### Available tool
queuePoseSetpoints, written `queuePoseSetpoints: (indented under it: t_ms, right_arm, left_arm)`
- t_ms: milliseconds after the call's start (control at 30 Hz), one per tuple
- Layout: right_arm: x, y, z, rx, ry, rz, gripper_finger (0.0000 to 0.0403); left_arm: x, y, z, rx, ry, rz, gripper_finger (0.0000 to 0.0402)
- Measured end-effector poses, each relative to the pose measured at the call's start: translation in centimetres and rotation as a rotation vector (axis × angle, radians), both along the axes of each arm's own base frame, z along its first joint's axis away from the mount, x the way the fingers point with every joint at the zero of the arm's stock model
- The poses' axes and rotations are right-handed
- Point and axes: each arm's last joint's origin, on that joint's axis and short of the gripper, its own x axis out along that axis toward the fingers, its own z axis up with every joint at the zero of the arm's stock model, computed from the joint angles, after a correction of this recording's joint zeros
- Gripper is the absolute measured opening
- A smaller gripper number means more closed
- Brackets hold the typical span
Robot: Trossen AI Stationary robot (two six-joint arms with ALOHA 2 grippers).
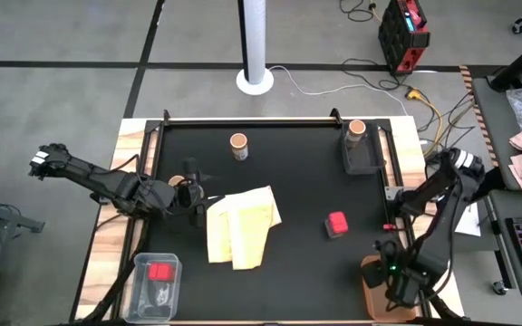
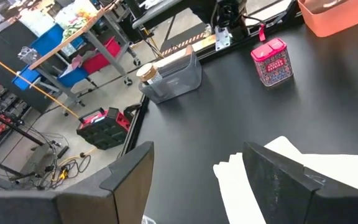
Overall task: Sort spices by type
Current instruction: Put the right brown spice bottle into the orange bin
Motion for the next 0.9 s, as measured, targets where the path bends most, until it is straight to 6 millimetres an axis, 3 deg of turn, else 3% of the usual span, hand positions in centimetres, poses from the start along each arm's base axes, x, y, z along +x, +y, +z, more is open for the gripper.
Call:
queuePoseSetpoints:
  t_ms: [733,900]
  right_arm:
    - [1.3,2.3,-5.0,-0.106,0.063,0.007,0.0167]
    - [1.3,2.4,-5.3,-0.11,0.066,0.006,0.0206]
  left_arm:
    - [0.0,0.0,0.0,0.004,0.003,0.0,0.023]
    - [0.0,0.0,0.0,0.009,0.005,-0.002,0.023]
